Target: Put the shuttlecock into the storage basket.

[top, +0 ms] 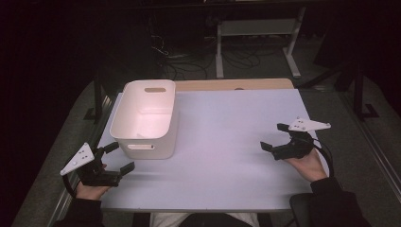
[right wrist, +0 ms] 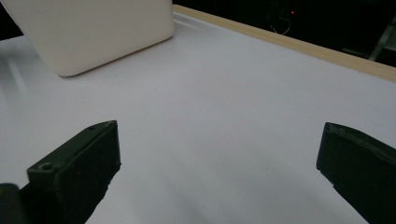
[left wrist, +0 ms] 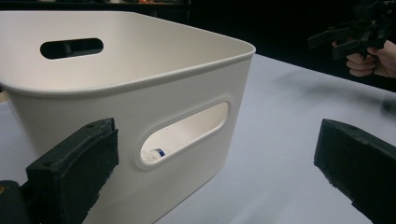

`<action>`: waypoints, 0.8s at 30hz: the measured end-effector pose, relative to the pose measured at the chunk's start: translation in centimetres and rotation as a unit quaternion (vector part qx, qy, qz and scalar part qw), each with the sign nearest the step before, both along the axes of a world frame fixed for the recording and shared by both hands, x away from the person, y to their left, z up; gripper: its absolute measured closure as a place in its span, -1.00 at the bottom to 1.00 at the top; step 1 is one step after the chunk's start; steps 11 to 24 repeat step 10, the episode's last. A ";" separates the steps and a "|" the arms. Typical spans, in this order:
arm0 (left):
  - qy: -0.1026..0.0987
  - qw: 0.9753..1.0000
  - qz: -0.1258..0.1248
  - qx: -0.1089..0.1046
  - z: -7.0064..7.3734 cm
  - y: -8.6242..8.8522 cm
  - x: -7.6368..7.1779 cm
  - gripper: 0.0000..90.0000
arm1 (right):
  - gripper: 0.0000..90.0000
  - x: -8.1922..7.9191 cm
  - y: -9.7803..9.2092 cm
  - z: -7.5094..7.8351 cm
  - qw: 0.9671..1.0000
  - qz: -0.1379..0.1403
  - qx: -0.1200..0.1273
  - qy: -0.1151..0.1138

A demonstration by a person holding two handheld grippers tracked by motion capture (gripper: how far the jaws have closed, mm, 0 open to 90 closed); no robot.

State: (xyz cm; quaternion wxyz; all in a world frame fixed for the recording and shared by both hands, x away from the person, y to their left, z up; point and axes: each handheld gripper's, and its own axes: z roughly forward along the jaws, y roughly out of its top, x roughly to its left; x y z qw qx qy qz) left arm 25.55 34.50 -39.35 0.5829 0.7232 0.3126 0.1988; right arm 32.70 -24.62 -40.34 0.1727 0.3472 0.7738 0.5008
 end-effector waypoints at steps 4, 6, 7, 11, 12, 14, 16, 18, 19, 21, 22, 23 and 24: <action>0.000 1.000 0.000 0.001 0.0 0.0 0.0 -1.00 | -1.00 -0.2 -0.2 -0.4 1.000 -0.001 -0.003 0.006; -0.001 1.000 -0.001 0.003 0.0 0.0 0.0 -1.00 | -1.00 -0.2 -0.3 -0.5 1.000 -0.003 -0.004 0.006; -0.001 1.000 -0.001 0.003 0.0 0.0 0.0 -1.00 | -1.00 -0.3 -0.4 -0.7 1.000 -0.005 -0.004 0.007; -0.001 1.000 -0.001 0.004 0.0 0.0 0.0 -1.00 | -1.00 -0.4 -0.4 -0.8 1.000 -0.006 -0.010 0.005; -0.001 1.000 -0.001 0.004 0.0 0.0 0.0 -1.00 | -1.00 -0.4 -0.4 -0.8 1.000 -0.006 -0.010 0.005; -0.001 1.000 -0.001 0.004 0.0 0.0 0.0 -1.00 | -1.00 -0.4 -0.4 -0.8 1.000 -0.006 -0.010 0.005; -0.001 1.000 -0.001 0.004 0.0 0.0 0.0 -1.00 | -1.00 -0.4 -0.4 -0.8 1.000 -0.006 -0.010 0.005; -0.001 1.000 -0.001 0.004 0.0 0.0 0.0 -1.00 | -1.00 -0.4 -0.4 -0.8 1.000 -0.006 -0.010 0.005; -0.001 1.000 -0.001 0.004 0.0 0.0 0.0 -1.00 | -1.00 -0.4 -0.4 -0.8 1.000 -0.006 -0.010 0.005; -0.001 1.000 -0.001 0.004 0.0 0.0 0.0 -1.00 | -1.00 -0.4 -0.4 -0.8 1.000 -0.006 -0.010 0.005; -0.001 1.000 -0.001 0.004 0.0 0.0 0.0 -1.00 | -1.00 -0.4 -0.4 -0.8 1.000 -0.006 -0.010 0.005; -0.001 1.000 -0.001 0.004 0.0 0.0 0.0 -1.00 | -1.00 -0.4 -0.4 -0.8 1.000 -0.006 -0.010 0.005; -0.001 1.000 -0.001 0.004 0.0 0.0 0.0 -1.00 | -1.00 -0.4 -0.4 -0.8 1.000 -0.006 -0.010 0.005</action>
